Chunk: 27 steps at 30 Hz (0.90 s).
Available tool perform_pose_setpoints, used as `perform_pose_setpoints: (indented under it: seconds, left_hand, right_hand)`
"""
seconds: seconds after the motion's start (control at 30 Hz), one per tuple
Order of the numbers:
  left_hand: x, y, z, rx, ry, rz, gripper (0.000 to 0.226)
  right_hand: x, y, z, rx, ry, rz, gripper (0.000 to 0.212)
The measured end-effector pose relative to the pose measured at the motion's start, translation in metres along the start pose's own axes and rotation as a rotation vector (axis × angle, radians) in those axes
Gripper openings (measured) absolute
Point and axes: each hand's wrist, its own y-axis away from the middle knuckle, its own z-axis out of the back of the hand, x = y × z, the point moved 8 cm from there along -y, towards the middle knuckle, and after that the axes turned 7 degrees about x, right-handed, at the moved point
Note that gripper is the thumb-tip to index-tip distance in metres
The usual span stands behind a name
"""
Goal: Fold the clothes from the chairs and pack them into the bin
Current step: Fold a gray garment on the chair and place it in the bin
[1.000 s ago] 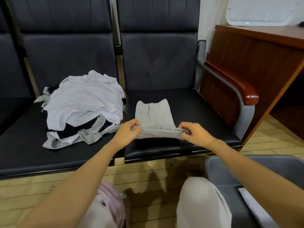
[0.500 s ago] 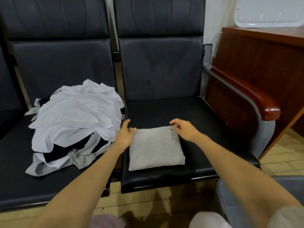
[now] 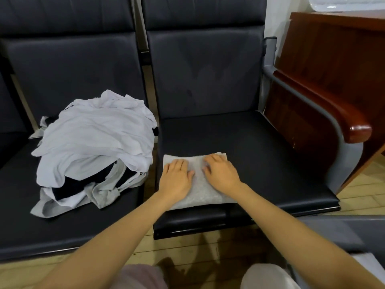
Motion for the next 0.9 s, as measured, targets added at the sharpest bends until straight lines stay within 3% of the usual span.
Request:
perform_pose_setpoints:
  seconds: [0.07,0.17,0.33,0.43,0.5,0.57,0.63,0.8,0.9]
  left_hand:
    - [0.01,0.0,-0.022,0.148,-0.026,0.082,0.056]
    - [0.016,0.003,-0.029,0.203,-0.011,0.12,0.057]
    - [0.002,0.027,-0.032,0.217,0.079,0.036,0.055]
    - [-0.003,0.043,-0.028,0.084,0.19,0.052,0.055]
    - [0.007,0.054,-0.021,-0.046,0.25,0.257,0.062]
    - [0.014,0.065,-0.021,-0.059,0.293,0.452,0.071]
    - [0.013,0.071,-0.022,-0.007,0.296,0.527,0.074]
    - [-0.017,0.079,-0.013,-0.004,0.313,0.427,0.057]
    - [-0.063,0.077,-0.012,0.074,0.535,0.196,0.04]
  right_hand:
    - [-0.01,0.002,-0.022,0.137,0.048,-0.091,0.048]
    - [-0.018,0.005,-0.035,0.26,0.03,-0.167,0.053]
    - [-0.018,0.034,-0.03,0.274,0.044,-0.153,0.054]
    - [-0.026,0.062,-0.022,0.197,-0.001,-0.16,0.055]
    - [-0.041,0.081,-0.011,0.066,-0.071,-0.269,0.062]
    - [-0.058,0.099,-0.001,-0.046,-0.091,-0.426,0.068]
    - [-0.06,0.111,0.005,-0.078,-0.07,-0.506,0.065]
    - [-0.041,0.131,0.021,-0.174,-0.09,-0.464,0.037]
    - [-0.071,0.167,0.041,-0.26,-0.45,-0.503,0.022]
